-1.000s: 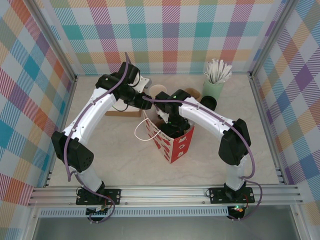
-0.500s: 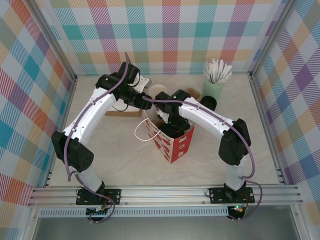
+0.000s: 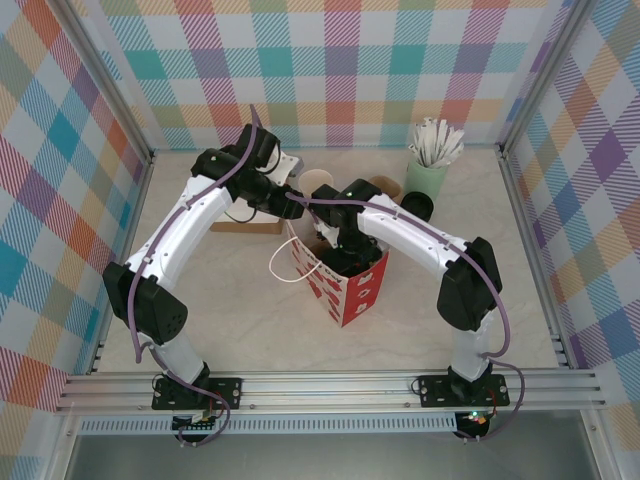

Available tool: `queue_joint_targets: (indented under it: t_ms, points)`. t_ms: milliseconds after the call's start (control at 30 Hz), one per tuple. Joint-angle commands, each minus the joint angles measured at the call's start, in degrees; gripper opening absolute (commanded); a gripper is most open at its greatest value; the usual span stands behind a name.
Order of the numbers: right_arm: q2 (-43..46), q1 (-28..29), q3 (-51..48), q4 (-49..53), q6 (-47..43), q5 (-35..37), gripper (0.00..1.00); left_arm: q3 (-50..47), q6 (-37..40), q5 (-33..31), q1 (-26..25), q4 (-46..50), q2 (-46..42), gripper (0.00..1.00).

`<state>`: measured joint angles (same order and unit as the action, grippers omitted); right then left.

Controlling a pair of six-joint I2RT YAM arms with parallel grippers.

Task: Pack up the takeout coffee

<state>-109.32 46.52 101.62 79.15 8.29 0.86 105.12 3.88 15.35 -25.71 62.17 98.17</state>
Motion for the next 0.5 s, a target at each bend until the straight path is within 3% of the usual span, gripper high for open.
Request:
queue_joint_targets:
  t_ms: [0, 467]
  points:
    - [0.8, -0.2, 0.7, 1.6, 0.3, -0.9, 0.78, 0.1, 0.3, 1.1, 0.4, -0.3, -0.4, 0.46]
    - [0.8, -0.2, 0.4, 1.3, 0.3, -1.0, 0.78, 0.4, 0.3, 1.3, 0.4, -0.2, -0.1, 0.46]
